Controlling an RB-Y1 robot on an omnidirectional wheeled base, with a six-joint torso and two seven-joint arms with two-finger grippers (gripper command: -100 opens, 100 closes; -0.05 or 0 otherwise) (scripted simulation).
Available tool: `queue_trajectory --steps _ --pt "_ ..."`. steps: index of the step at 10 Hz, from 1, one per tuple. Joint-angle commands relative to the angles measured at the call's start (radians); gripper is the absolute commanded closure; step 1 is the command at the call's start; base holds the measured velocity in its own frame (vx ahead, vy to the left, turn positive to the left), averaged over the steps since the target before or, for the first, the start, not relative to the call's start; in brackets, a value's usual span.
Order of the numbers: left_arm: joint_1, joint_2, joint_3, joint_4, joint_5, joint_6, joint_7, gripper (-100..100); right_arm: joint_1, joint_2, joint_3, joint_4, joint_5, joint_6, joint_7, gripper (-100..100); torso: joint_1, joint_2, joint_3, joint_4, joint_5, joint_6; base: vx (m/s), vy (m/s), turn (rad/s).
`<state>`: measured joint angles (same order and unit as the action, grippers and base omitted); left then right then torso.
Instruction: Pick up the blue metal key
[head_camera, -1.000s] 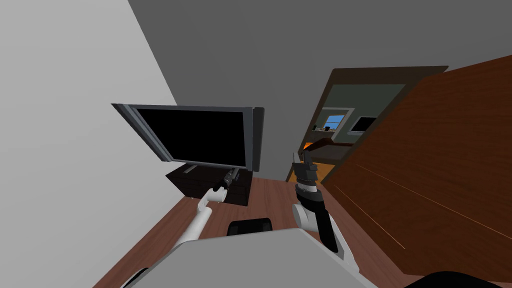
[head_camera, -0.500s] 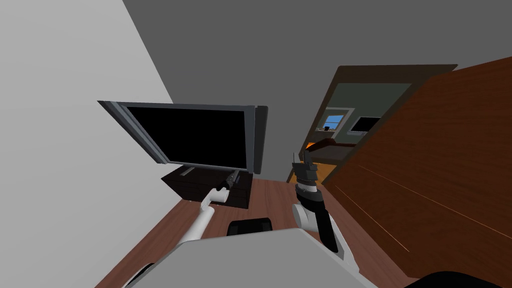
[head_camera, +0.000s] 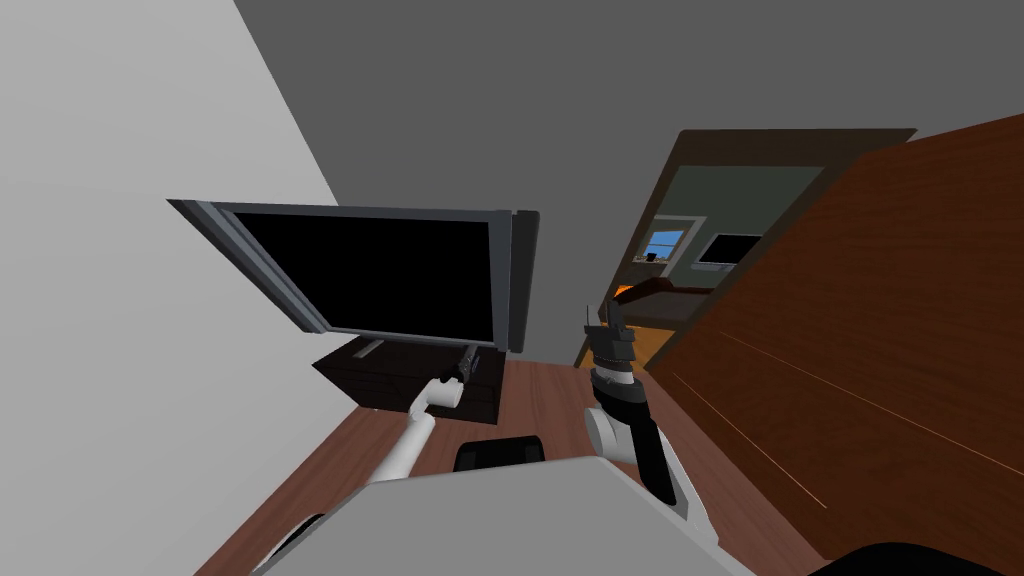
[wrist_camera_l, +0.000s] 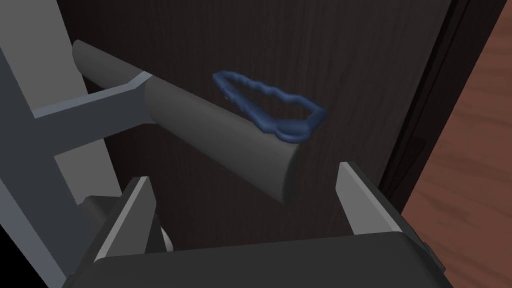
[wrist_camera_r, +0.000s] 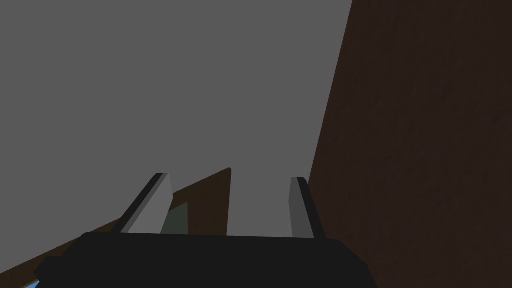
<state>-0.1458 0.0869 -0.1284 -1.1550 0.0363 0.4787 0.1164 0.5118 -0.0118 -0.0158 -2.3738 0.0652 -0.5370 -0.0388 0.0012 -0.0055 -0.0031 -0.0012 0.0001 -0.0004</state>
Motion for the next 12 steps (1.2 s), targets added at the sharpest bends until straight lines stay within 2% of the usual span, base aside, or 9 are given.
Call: queue_trajectory --steps 1,2,3,4,5,8,9,10,12 --pt "0.002 -0.026 -0.006 0.02 -0.01 0.032 0.0 -100 0.0 0.0 0.0 0.0 0.0 0.0 0.0 0 0.0 0.0 0.0 0.0 0.0 0.0 0.1 0.026 -0.027" --pt "0.006 -0.037 -0.009 0.034 -0.011 0.043 -0.001 -100 0.0 0.0 0.0 0.0 0.0 0.0 0.0 0 0.0 -0.001 -0.001 0.0 0.0 0.0 0.095 0.022 -0.03" --pt "0.001 -0.031 -0.006 0.03 -0.012 0.03 0.0 -100 0.0 0.0 0.0 0.0 0.0 0.0 0.0 0 0.0 -0.001 0.0 0.0 0.0 0.0 0.039 0.009 -0.005" --pt "0.002 -0.032 -0.007 0.03 -0.012 0.035 0.0 0 0.0 0.0 0.0 0.0 0.0 0.0 0.0 0 -0.001 0.002 0.001 0.0 0.0 0.0 0.008 0.002 0.001" --pt "0.001 -0.035 -0.002 0.06 -0.013 0.004 -0.003 -100 0.0 0.0 0.0 0.0 0.0 0.0 0.0 0 -0.001 0.004 0.002 0.001 0.0 0.0 0.045 0.002 -0.016" --pt "0.0 -0.039 0.005 0.104 -0.014 -0.04 -0.008 -100 0.0 0.0 0.0 0.0 0.0 0.0 0.0 0 -0.002 0.002 0.001 0.0 -0.001 0.0 0.059 -0.01 -0.013" --pt "0.004 -0.04 0.003 0.09 -0.016 -0.027 -0.007 -100 0.0 0.0 0.0 0.0 0.0 0.0 0.0 0 -0.002 0.002 0.001 0.0 -0.001 0.0 0.026 -0.006 0.001" --pt "0.004 -0.04 0.003 0.092 -0.016 -0.031 -0.007 100 0.0 0.0 0.0 0.0 0.0 0.0 0.0 0 -0.002 0.003 0.002 0.001 -0.001 0.0 0.0 0.0 0.0" --pt "0.004 -0.04 0.004 0.092 -0.016 -0.031 -0.007 100 0.0 0.0 0.0 0.0 0.0 0.0 0.0 0 -0.002 0.005 0.003 0.001 0.0 0.0 0.0 0.0 0.0"
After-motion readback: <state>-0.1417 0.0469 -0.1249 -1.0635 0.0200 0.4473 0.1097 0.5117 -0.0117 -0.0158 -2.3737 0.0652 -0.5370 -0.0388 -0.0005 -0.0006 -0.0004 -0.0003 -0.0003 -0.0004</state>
